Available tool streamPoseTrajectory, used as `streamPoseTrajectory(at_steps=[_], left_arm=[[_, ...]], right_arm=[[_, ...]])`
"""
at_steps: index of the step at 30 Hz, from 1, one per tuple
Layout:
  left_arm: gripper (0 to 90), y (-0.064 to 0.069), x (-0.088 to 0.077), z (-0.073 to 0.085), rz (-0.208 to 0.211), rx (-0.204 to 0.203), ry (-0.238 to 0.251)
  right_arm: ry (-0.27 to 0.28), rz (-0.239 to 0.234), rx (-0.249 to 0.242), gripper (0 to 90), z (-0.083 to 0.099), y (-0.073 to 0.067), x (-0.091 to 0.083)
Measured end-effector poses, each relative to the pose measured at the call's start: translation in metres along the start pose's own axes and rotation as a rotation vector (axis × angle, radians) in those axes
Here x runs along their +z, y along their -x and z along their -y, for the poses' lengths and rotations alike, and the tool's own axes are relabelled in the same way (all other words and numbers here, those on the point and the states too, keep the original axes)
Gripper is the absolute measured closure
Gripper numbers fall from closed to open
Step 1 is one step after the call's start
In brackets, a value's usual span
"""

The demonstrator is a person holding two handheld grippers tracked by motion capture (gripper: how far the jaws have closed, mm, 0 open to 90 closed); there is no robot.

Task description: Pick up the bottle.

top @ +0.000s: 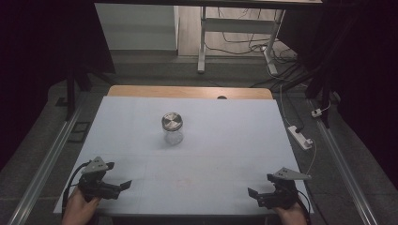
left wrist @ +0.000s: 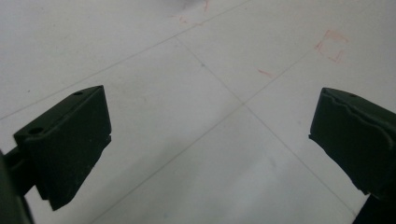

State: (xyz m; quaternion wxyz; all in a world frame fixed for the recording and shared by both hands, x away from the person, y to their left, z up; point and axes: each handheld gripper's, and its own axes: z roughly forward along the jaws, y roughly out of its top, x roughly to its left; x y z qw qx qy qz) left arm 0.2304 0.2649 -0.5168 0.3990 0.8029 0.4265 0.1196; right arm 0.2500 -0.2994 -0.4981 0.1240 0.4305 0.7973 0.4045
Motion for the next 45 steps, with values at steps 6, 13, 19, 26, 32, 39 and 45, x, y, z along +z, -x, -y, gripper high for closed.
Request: streamPoseTrajectory(at_steps=[6, 13, 19, 26, 32, 39, 45], left_arm=[[0.0, 0.000, 0.008, -0.008, 0.008, 0.007, 0.011], [1.0, -0.004, 0.018, -0.019, 0.035, 0.023, 0.012], [0.8, -0.007, 0.029, -0.031, 0.056, 0.043, 0.006], [0.0, -0.010, 0.043, -0.045, 0.066, 0.060, 0.024], [0.0, -0.013, 0.054, -0.057, 0.075, 0.065, 0.039], [0.0, -0.015, 0.068, -0.072, 0.070, 0.078, 0.044], [0.0, -0.018, 0.081, -0.087, 0.076, 0.071, 0.035]], right_arm=[[0.000, 0.000, -0.001, 0.0, 0.000, 0.000, 0.000], [0.000, 0.000, -0.002, 0.0, 0.000, 0.000, 0.000], [-0.001, 0.000, -0.001, 0.0, 0.000, 0.000, 0.000], [-0.001, 0.000, -0.002, 0.0, 0.000, 0.000, 0.000], [0.000, -0.002, 0.000, 0.0, 0.000, 0.000, 0.000], [-0.001, -0.010, 0.003, 0.0, 0.000, 0.001, 0.000], [-0.004, -0.015, 0.005, 0.0, 0.000, 0.001, 0.000]])
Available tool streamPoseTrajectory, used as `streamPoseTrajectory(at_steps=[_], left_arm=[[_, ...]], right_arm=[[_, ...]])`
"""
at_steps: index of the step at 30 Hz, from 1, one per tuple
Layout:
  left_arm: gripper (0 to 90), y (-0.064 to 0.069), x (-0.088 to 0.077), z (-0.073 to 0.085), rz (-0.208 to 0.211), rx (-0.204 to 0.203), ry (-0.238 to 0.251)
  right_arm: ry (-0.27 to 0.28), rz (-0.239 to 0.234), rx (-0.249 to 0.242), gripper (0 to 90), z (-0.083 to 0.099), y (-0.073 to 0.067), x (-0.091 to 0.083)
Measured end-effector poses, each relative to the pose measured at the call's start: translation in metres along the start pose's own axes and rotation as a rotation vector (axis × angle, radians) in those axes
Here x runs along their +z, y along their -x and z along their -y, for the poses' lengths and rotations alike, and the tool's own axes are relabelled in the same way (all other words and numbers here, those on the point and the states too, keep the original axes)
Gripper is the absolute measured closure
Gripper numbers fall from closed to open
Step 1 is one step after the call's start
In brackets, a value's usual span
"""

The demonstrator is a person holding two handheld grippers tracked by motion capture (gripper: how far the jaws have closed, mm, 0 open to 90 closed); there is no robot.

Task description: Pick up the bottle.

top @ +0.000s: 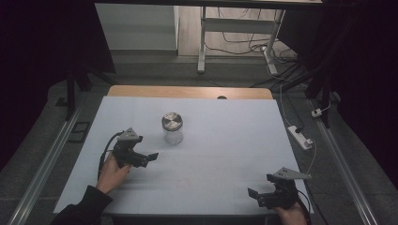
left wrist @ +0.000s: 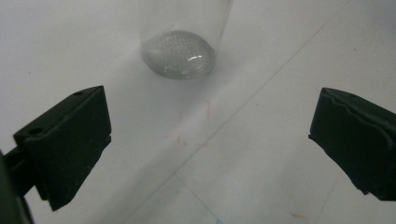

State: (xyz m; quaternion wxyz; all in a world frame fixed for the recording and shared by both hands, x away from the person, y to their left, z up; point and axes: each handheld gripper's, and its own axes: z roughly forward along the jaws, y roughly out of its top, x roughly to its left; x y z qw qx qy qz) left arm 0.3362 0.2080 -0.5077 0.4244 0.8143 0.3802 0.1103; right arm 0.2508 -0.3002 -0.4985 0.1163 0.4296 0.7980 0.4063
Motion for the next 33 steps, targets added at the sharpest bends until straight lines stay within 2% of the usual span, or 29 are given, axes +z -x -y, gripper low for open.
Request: streamPoseTrajectory(at_steps=[5, 8, 16, 22, 25, 33], left_arm=[[0.0, -0.004, 0.012, -0.011, -0.017, 0.003, -0.009], [0.0, -0.007, 0.018, -0.016, -0.006, 0.000, -0.006], [0.0, -0.015, 0.034, -0.032, -0.012, 0.014, 0.012], [0.0, -0.020, 0.049, -0.040, -0.002, 0.029, 0.000], [0.0, -0.020, 0.058, -0.045, -0.009, 0.064, -0.012], [0.0, -0.021, 0.082, -0.054, -0.004, 0.111, -0.042]], right_arm=[[-0.001, 0.002, 0.001, 0.0, 0.000, 0.000, 0.000], [-0.001, 0.001, 0.000, 0.0, 0.000, 0.000, 0.000], [-0.002, -0.003, -0.002, 0.0, 0.000, 0.000, 0.000], [-0.004, -0.005, -0.005, 0.0, 0.000, 0.000, 0.000], [-0.005, -0.007, -0.003, 0.0, 0.000, 0.000, 0.000], [-0.002, -0.009, -0.002, 0.0, 0.000, 0.001, 0.000]])
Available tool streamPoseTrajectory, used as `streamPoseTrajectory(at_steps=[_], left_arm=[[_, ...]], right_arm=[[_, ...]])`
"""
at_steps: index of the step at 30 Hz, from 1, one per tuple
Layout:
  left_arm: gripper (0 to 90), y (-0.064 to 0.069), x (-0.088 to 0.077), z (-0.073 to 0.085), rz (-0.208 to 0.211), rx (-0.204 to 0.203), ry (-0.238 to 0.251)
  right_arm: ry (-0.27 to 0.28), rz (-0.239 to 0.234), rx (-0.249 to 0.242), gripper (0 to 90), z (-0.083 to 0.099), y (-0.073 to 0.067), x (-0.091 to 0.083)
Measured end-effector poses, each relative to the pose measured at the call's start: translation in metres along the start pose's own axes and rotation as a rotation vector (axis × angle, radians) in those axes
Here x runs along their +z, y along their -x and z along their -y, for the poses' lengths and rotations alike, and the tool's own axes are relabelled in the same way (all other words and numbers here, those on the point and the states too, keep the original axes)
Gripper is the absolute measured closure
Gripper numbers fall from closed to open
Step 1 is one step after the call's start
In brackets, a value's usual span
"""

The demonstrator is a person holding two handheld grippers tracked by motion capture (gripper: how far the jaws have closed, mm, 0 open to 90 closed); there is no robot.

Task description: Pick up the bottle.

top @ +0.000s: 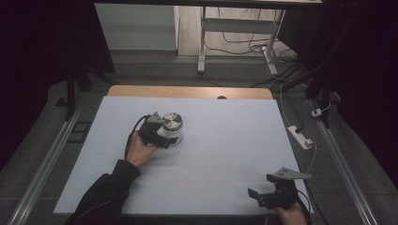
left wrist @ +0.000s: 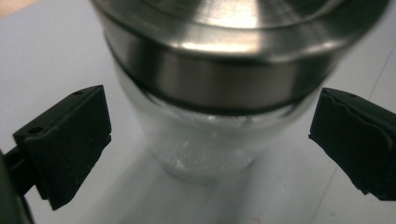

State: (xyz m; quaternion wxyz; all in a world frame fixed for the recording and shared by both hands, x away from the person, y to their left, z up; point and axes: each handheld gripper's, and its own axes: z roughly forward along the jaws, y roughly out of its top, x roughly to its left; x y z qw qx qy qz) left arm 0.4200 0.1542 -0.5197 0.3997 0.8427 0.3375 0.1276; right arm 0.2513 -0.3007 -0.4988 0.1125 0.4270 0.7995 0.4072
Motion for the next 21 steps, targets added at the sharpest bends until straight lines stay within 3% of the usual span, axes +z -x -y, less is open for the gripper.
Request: streamPoseTrajectory(at_steps=[4, 8, 14, 21], left_arm=[[0.0, -0.0030, 0.0077, -0.0045, 0.018, -0.001, 0.004], [2.5, -0.0038, 0.0087, -0.0071, 0.006, 0.008, 0.014], [14.9, 0.0001, 0.0048, -0.0092, -0.011, 0.045, 0.024], [15.3, 0.0004, 0.0045, -0.0092, -0.010, 0.026, 0.021]], right_arm=[[0.000, -0.002, 0.001, 0.0, 0.0000, 0.0002, -0.0001], [0.000, -0.003, 0.000, 0.0, 0.0001, 0.0003, -0.0001], [-0.001, -0.004, -0.001, 0.0, 0.0001, 0.0002, -0.0001], [-0.004, -0.003, -0.002, 0.0, 0.0000, -0.0003, 0.0002]])
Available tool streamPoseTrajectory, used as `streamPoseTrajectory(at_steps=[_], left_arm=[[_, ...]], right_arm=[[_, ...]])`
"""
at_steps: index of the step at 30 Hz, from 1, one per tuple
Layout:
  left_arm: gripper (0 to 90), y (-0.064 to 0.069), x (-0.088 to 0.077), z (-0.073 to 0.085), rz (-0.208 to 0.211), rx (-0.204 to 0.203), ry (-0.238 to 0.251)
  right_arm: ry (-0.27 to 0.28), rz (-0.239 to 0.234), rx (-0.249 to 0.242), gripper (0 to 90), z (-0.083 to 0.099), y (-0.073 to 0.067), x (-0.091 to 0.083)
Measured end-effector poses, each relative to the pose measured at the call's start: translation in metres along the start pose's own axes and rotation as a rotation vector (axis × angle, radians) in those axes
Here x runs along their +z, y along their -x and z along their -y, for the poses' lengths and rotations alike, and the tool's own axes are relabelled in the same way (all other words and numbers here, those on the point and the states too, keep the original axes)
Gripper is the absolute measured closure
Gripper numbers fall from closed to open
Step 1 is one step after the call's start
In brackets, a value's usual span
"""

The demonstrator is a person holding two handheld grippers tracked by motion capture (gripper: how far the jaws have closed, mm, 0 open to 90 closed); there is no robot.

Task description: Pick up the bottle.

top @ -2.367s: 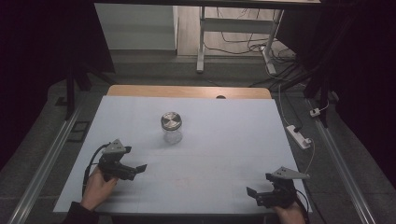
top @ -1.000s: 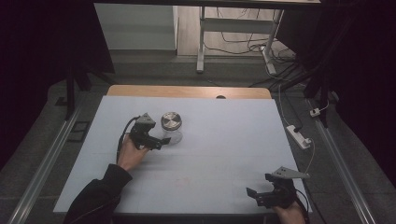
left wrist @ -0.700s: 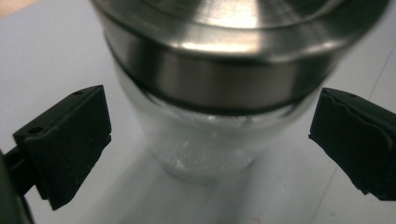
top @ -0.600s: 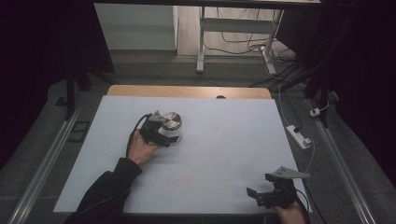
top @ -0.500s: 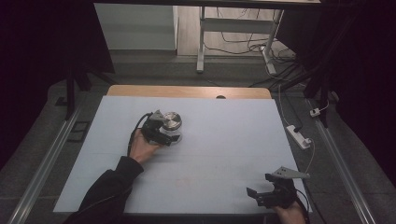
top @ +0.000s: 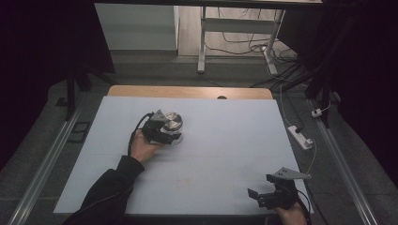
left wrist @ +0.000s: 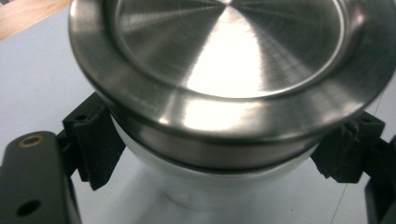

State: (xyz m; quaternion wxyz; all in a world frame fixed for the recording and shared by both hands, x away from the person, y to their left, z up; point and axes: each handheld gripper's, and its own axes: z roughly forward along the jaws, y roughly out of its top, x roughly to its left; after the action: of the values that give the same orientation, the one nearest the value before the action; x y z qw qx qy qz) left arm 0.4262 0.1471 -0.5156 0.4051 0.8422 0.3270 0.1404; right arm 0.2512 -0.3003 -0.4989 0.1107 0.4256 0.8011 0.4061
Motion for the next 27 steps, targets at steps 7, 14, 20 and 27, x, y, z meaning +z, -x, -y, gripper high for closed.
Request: streamPoseTrajectory(at_steps=[7, 14, 20, 27], left_arm=[[15.5, 0.002, 0.000, -0.002, -0.015, -0.012, -0.011], [15.6, 0.004, -0.002, -0.001, -0.012, -0.032, -0.008], [15.7, 0.007, -0.006, -0.003, -0.012, -0.022, -0.006], [15.7, 0.015, -0.017, -0.004, -0.015, 0.003, -0.007]], right_arm=[[0.000, 0.001, -0.001, 0.0, 0.000, 0.000, 0.000], [0.003, 0.003, -0.005, 0.0, 0.000, 0.000, -0.001], [0.010, 0.001, -0.007, 0.0, 0.001, -0.001, -0.001], [0.010, 0.003, -0.010, 0.0, 0.000, -0.001, -0.001]])
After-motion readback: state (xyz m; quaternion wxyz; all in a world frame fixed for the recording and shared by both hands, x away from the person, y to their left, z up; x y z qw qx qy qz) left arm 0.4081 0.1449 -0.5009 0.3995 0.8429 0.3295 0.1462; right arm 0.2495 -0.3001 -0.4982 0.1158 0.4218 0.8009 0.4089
